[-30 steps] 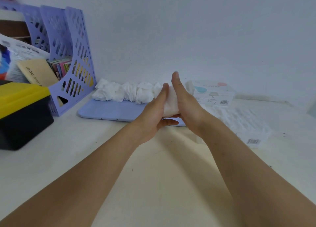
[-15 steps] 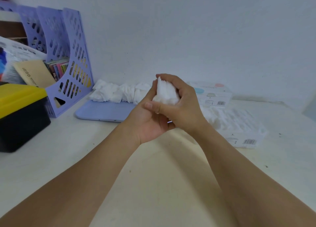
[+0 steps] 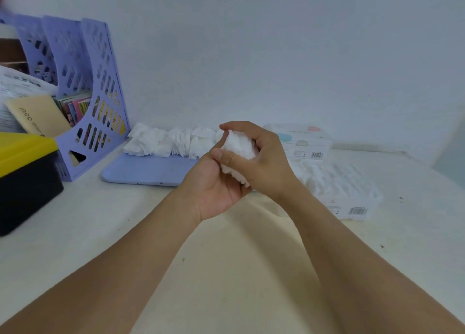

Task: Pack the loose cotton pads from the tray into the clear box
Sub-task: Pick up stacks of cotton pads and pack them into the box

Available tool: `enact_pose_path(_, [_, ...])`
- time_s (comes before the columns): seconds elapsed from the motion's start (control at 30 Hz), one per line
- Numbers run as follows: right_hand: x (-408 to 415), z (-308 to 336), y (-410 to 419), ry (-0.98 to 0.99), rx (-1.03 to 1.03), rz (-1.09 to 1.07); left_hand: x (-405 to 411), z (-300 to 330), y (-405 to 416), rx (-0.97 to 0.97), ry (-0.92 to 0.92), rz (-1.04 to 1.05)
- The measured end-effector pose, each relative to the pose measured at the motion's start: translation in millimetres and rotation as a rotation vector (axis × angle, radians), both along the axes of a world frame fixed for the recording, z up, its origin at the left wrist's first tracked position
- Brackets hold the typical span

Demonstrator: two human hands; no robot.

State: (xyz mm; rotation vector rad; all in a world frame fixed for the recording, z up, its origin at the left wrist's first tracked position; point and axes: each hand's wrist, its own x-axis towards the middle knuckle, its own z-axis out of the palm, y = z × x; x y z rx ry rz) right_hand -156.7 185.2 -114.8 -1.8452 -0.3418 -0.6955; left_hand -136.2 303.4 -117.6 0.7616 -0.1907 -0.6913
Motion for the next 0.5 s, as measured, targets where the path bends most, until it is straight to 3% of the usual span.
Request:
enact_pose_path(0.17, [-5,6,10,0.165,0.026,-0.108,5,-3,-8,-0.088,0.042,0.26])
enact_pose_path(0.3, [-4,4,25,0.42,0.248,-0.055,5,-9,-16,-0.091,-0.033,0.381])
enact_pose_path(0.4, [-1,1,28,0.374,0.342,-0.08,-1,-12,-23,0.061,-0.16,0.428])
enact_pose_path(0.5, [-4,16,13,0.406,0.277,-0.121,-1,-17,-26,0.322,-0.387,0.494])
